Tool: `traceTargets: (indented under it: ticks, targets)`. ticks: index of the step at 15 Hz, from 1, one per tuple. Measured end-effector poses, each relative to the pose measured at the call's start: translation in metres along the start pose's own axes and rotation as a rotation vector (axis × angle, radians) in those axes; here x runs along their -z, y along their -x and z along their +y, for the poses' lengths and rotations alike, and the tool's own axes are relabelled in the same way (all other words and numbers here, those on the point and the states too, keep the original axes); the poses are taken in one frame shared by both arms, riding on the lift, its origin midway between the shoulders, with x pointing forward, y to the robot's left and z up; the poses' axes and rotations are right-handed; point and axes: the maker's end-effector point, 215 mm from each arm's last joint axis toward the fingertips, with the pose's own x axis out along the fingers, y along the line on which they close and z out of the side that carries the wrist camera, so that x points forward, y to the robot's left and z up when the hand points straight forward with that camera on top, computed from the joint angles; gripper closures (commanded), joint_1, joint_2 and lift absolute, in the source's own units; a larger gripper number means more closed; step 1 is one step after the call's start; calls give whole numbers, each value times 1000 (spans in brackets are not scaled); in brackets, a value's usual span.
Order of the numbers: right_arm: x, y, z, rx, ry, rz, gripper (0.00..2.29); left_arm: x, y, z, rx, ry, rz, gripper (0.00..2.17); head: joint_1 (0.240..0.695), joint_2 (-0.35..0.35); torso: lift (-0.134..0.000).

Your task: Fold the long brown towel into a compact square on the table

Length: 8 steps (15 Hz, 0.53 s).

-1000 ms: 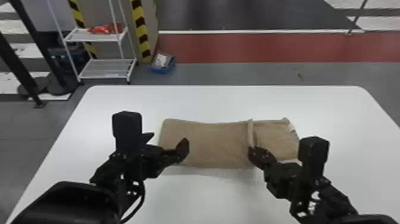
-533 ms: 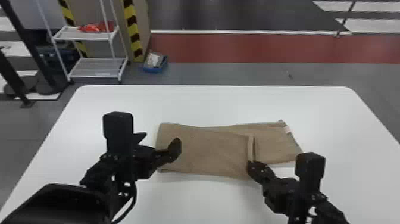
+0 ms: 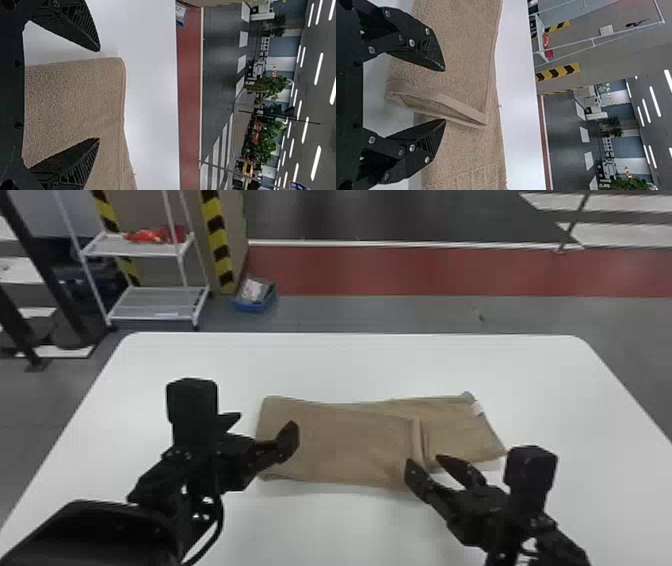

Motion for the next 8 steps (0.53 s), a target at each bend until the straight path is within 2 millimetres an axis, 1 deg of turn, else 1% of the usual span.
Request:
traceTargets:
  ticks: [2, 5, 8]
  targets:
    - [-8, -8, -5, 7, 5, 10, 93, 1, 0, 0, 0, 0, 2, 80, 695, -28, -123]
    - [-14, -27, -15, 19, 15, 28, 151, 2, -1, 1, -1, -1, 3, 80, 695, -30, -123]
    - [-9, -44, -24, 33, 30, 64, 218, 3, 0, 2, -3, -1, 5, 80, 695, -32, -123]
